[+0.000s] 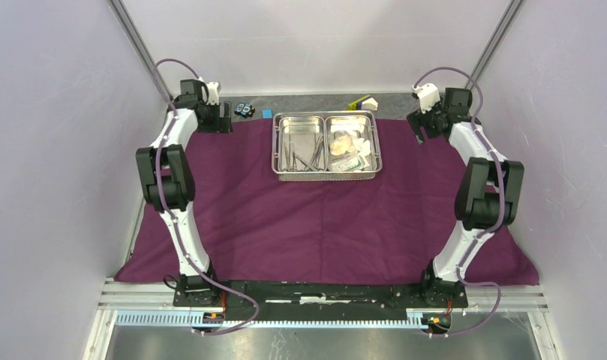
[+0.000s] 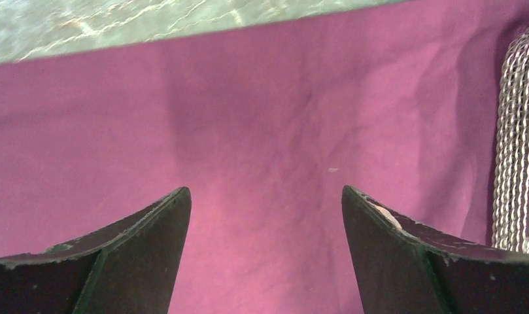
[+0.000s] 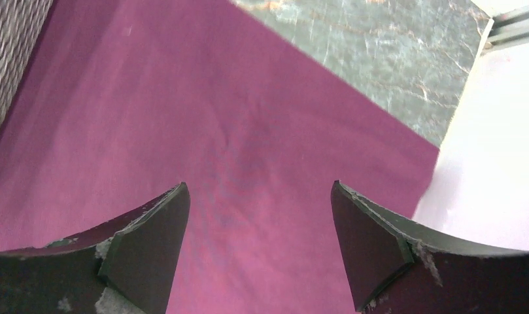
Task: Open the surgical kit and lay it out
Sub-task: Smooth out the surgical kit at the center of the board.
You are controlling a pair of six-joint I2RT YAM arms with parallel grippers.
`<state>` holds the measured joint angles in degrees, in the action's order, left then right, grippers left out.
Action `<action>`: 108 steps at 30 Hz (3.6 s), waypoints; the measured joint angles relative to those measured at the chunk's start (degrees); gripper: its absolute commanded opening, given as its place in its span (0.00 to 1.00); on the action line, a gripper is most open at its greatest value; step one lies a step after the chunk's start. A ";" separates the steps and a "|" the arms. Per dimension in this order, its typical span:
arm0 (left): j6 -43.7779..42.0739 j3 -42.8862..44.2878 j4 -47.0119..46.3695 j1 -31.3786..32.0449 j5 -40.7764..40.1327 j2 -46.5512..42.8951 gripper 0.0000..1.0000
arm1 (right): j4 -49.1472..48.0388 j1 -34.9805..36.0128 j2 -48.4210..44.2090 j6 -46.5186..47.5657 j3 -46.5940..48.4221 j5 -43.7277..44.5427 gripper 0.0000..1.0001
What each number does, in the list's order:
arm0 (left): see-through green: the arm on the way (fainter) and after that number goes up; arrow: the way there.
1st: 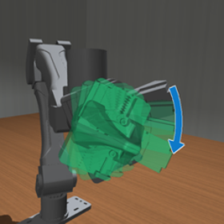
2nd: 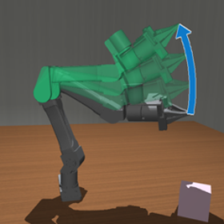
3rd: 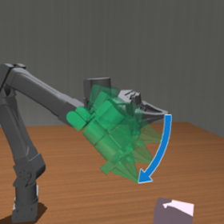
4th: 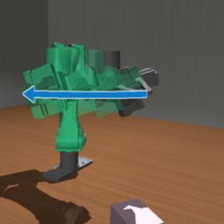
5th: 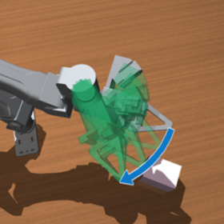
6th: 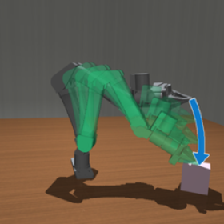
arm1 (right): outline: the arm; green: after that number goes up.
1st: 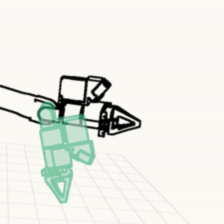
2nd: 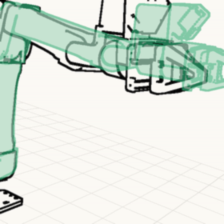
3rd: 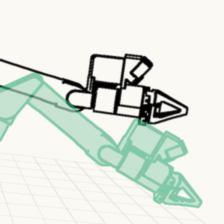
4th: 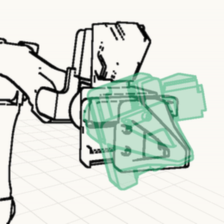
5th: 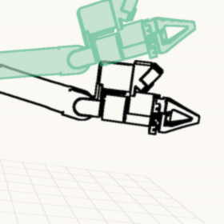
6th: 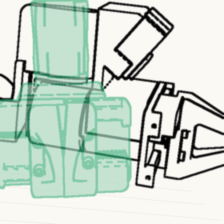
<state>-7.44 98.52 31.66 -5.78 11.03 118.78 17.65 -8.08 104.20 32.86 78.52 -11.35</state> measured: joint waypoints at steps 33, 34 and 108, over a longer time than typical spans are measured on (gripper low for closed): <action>-0.85 19.93 8.98 8.00 -6.80 19.61 0.29 | 0.11 4.63 22.32 -10.21 14.58 -2.14 0.18; -0.87 19.93 8.98 7.98 -6.97 19.61 0.26 | 0.20 4.66 22.38 -10.25 14.71 -2.14 0.14; 7.89 39.54 -0.13 12.33 0.35 28.35 0.54 | 2.12 4.76 26.01 -9.49 21.09 1.57 0.36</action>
<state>0.45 138.06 31.53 6.55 11.38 147.13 19.77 -3.31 130.21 23.38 99.61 -9.78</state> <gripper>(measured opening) 0.556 0.362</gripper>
